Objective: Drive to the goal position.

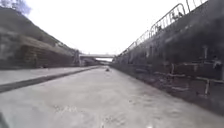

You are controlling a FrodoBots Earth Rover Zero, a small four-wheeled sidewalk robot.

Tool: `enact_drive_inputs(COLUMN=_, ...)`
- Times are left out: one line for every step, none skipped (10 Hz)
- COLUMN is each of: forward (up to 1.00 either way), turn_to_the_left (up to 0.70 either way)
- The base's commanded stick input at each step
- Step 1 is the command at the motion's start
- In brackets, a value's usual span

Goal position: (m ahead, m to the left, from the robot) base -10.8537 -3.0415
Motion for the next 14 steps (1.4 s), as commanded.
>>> enact_drive_inputs(forward=0.70, turn_to_the_left=0.00)
enact_drive_inputs(forward=0.70, turn_to_the_left=0.00)
enact_drive_inputs(forward=0.70, turn_to_the_left=0.00)
enact_drive_inputs(forward=0.70, turn_to_the_left=0.00)
enact_drive_inputs(forward=0.70, turn_to_the_left=0.00)
enact_drive_inputs(forward=0.70, turn_to_the_left=0.00)
enact_drive_inputs(forward=0.70, turn_to_the_left=0.00)
enact_drive_inputs(forward=0.70, turn_to_the_left=0.00)
enact_drive_inputs(forward=0.70, turn_to_the_left=0.00)
enact_drive_inputs(forward=0.70, turn_to_the_left=0.00)
enact_drive_inputs(forward=0.70, turn_to_the_left=0.00)
enact_drive_inputs(forward=0.70, turn_to_the_left=0.00)
enact_drive_inputs(forward=0.70, turn_to_the_left=0.00)
enact_drive_inputs(forward=0.70, turn_to_the_left=0.00)
